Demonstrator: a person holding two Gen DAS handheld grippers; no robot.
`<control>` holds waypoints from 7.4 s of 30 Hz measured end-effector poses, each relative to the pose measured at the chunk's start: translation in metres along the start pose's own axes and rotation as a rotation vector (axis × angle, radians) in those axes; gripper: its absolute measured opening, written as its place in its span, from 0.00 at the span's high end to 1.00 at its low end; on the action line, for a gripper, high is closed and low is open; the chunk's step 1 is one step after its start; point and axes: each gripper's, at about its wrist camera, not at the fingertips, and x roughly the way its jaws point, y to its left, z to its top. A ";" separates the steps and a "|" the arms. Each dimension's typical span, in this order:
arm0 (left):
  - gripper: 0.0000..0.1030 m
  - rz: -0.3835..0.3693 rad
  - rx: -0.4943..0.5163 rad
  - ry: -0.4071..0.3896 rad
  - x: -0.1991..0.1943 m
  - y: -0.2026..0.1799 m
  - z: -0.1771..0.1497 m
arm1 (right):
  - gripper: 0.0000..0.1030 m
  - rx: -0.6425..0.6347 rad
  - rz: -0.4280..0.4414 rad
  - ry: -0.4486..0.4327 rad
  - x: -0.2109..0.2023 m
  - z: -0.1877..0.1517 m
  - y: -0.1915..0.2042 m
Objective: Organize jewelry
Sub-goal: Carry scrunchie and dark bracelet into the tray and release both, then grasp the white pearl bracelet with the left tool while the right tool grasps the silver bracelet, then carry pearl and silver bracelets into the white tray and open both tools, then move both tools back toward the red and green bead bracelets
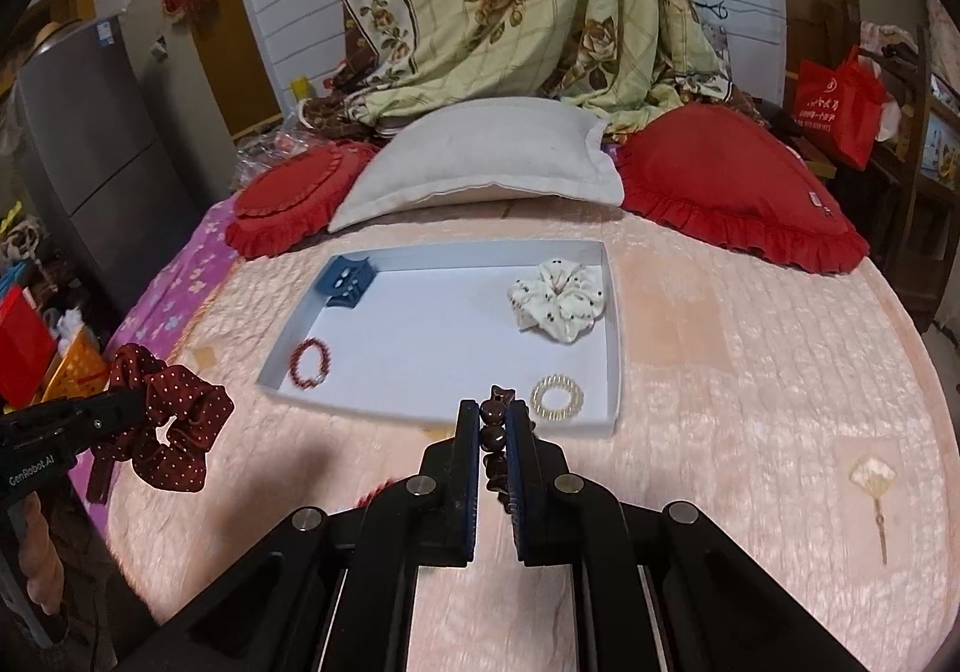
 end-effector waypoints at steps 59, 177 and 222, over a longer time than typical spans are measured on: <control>0.58 0.001 -0.132 0.110 0.040 0.030 -0.060 | 0.58 -0.005 0.048 0.186 0.053 -0.069 -0.002; 0.93 0.114 0.018 0.173 0.191 0.026 0.073 | 0.93 -0.060 -0.058 0.162 0.177 0.013 0.034; 0.73 0.259 -0.065 -0.017 -0.007 -0.013 -0.110 | 0.69 -0.054 -0.134 -0.026 -0.014 -0.126 0.058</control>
